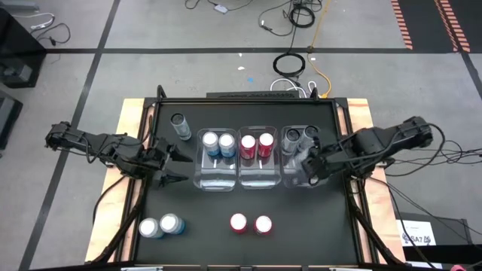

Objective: Sort soda cans
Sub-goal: Put the white-blue soda can into the right transparent bin

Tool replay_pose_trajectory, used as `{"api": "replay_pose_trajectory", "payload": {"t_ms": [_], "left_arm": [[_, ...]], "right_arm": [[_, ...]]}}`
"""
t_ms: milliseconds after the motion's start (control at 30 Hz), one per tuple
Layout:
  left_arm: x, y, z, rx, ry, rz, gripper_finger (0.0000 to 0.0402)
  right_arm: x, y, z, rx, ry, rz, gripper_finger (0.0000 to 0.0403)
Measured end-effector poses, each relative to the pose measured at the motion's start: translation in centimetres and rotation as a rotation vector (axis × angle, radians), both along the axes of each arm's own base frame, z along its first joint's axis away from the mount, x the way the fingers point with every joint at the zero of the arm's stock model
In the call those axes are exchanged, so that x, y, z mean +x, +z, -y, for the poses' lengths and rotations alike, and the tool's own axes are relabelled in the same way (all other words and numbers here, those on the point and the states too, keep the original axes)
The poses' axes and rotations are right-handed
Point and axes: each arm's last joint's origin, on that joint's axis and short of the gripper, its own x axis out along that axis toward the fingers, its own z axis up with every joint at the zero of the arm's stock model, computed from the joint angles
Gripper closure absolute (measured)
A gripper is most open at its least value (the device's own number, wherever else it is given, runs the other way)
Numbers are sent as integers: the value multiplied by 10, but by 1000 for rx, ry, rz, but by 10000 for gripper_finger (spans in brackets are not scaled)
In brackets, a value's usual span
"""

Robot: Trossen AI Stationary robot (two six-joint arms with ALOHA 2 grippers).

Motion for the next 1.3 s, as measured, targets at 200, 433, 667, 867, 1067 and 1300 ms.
{"api": "replay_pose_trajectory", "payload": {"t_ms": [200,433,667,867,1067,1300], "left_arm": [[0,0,-1,8,27,2,17],[0,0,-2,14,62,4,17],[0,0,-2,10,65,4,17],[0,0,-2,8,65,4,17],[0,0,-2,8,65,4,17],[0,0,-1,4,47,3,17]], "right_arm": [[-28,-36,16,50,-65,-27,159],[-26,-63,29,13,-35,-69,159],[-16,-90,43,48,3,-101,159],[-13,-101,54,57,6,-119,159],[-11,-104,60,59,7,-112,157],[-6,-106,65,83,2,-106,137]]}}
